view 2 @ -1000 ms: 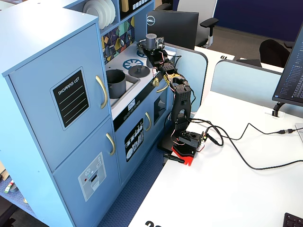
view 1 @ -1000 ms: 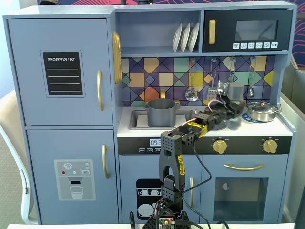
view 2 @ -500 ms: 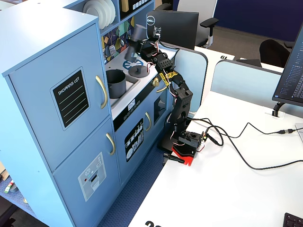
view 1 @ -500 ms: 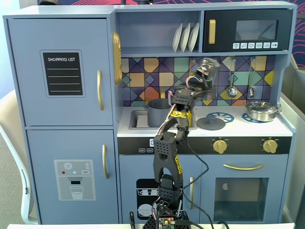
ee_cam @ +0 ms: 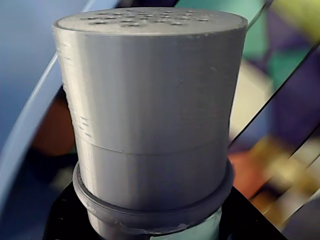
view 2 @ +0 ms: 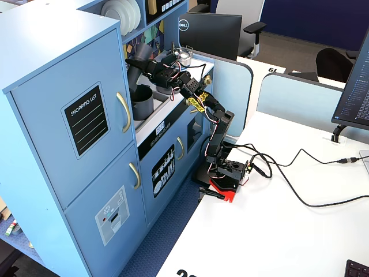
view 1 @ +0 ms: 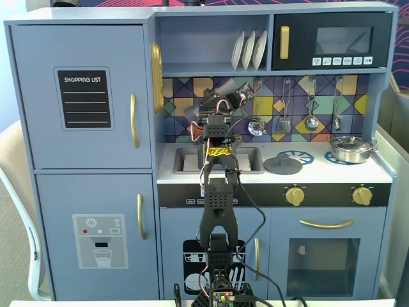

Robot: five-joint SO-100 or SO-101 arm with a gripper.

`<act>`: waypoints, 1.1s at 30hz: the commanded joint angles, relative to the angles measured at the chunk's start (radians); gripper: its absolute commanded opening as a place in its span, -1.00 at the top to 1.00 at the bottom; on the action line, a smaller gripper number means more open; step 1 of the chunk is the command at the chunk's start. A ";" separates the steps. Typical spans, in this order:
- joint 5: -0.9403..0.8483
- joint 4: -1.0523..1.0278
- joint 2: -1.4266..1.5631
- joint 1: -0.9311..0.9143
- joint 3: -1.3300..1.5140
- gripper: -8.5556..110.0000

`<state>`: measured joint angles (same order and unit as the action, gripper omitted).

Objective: Put salt in the gray recipient

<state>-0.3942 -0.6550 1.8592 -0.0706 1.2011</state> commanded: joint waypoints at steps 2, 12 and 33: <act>0.328 0.015 0.075 0.058 -0.057 0.86; 0.881 0.006 0.074 0.072 -0.041 0.86; 1.324 0.091 0.043 0.153 -0.044 0.86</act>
<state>0.8882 -0.5921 1.8592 0.0951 1.2011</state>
